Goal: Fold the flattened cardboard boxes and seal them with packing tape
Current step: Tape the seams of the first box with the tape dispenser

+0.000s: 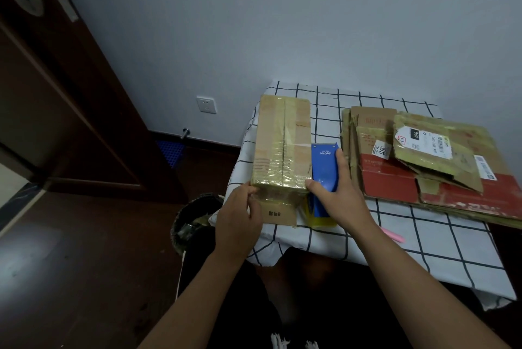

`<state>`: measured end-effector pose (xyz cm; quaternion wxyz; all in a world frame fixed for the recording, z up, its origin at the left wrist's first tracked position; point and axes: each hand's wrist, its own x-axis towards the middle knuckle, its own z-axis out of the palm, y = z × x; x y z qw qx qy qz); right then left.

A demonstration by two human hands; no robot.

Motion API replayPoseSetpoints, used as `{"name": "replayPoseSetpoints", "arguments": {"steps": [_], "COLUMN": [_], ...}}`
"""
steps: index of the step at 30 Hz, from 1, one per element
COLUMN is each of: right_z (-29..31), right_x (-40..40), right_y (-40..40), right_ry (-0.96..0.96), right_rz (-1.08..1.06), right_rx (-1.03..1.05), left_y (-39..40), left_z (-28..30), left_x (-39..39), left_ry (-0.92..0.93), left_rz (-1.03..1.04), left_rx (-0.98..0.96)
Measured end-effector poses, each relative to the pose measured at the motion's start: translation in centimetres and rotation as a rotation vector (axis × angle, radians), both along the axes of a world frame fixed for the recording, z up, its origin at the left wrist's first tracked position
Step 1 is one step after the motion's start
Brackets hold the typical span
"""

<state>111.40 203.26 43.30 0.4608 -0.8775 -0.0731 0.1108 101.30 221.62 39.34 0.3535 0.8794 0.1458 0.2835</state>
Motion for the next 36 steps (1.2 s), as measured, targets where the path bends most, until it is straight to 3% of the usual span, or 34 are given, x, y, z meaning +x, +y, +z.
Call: {"name": "replayPoseSetpoints", "arguments": {"steps": [3,7,14,27,33,36], "right_z": [0.0,0.0,0.2,0.5,0.7,0.7], "right_x": [0.0,0.0,-0.1,-0.1,-0.1,0.0], "right_y": [0.0,-0.1,-0.1,0.2,0.5,0.4], "right_ry": [-0.001,-0.002,-0.010,-0.001,-0.008,0.004], "right_rz": [0.005,0.007,0.011,0.019,0.031,0.024], "right_rx": [-0.001,-0.002,-0.018,-0.015,-0.015,-0.002], "left_y": [1.1,2.5,3.8,4.8,4.0,4.0], "left_z": [0.6,1.1,2.0,1.8,2.1,2.4], "left_x": [0.0,0.7,1.3,1.8,1.8,1.7], "left_ry": [0.030,0.019,-0.007,0.061,-0.002,0.102], "left_rz": [-0.032,-0.092,-0.251,-0.290,-0.248,-0.248], "left_rx": [-0.065,0.098,0.204,0.221,0.342,0.247]}}
